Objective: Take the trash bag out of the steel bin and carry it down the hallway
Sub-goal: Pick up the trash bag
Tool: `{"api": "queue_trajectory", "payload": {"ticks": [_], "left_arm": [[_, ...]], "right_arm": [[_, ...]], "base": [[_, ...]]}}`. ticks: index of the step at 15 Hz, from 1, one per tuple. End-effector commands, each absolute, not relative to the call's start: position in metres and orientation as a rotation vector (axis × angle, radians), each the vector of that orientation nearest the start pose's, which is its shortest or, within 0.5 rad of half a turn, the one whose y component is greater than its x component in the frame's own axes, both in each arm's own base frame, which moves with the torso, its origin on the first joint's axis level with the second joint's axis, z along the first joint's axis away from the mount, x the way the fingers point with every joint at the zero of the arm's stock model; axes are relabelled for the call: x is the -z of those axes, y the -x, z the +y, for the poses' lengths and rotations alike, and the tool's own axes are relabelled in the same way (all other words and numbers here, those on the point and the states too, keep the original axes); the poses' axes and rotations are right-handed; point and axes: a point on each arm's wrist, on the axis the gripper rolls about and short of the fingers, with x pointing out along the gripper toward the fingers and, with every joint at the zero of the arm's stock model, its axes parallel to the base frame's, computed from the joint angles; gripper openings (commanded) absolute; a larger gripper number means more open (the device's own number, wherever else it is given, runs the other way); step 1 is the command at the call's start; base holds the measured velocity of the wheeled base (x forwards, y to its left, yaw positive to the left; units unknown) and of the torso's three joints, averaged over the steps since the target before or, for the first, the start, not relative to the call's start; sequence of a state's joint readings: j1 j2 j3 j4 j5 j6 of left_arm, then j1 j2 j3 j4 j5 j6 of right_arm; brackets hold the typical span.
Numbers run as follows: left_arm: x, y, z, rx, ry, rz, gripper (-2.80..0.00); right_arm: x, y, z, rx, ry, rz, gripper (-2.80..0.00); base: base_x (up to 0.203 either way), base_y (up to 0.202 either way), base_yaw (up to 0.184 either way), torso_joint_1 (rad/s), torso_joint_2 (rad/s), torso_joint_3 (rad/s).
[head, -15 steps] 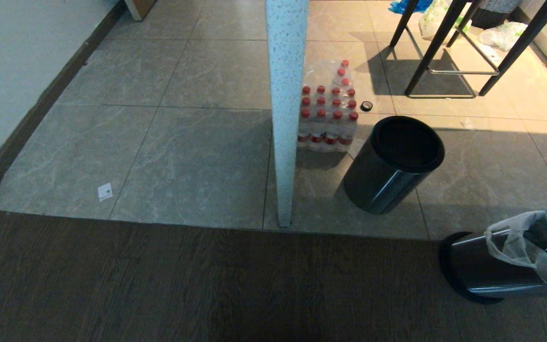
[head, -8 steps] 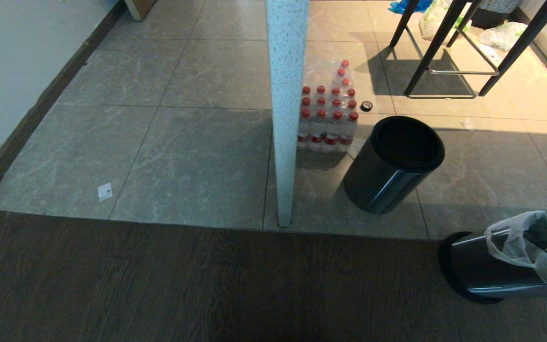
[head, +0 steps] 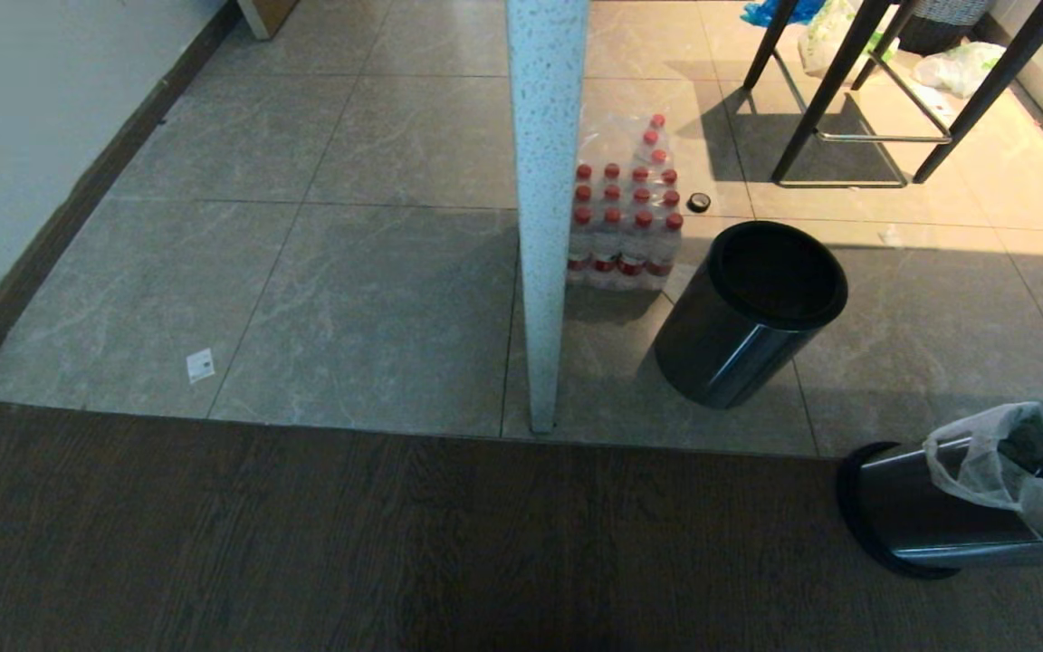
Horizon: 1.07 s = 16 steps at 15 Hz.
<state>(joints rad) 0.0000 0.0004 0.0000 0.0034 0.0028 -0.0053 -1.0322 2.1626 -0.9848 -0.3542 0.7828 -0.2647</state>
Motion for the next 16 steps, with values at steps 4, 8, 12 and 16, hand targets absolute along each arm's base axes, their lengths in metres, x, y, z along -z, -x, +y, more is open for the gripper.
{"api": "queue_trajectory", "payload": {"ticks": [4,8,12,16], "left_arm": [[-0.075,0.023,0.0,-0.003,0.006,0.003,-2.8],[-0.075,0.023,0.0,-0.003,0.006,0.003,-2.8],[-0.075,0.023,0.0,-0.003,0.006,0.003,-2.8],[-0.075,0.023,0.0,-0.003,0.006,0.003,-2.8]], "right_arm": [[-0.056,-0.2,-0.296,0.15,-0.369,0.513,-2.8],[-0.11,-0.187,-0.281,0.171,-0.291,0.451,-2.8],[-0.2,-0.154,-0.229,0.179,-0.164,0.387,-2.8],[-0.264,-0.112,-0.159,0.17,0.036,0.29,-2.8]], "base": [[0.0,0.0,0.0,0.0,0.0,0.0],[0.0,0.0,0.0,0.0,0.0,0.0],[0.0,0.0,0.0,0.0,0.0,0.0],[0.0,0.0,0.0,0.0,0.0,0.0]]}}
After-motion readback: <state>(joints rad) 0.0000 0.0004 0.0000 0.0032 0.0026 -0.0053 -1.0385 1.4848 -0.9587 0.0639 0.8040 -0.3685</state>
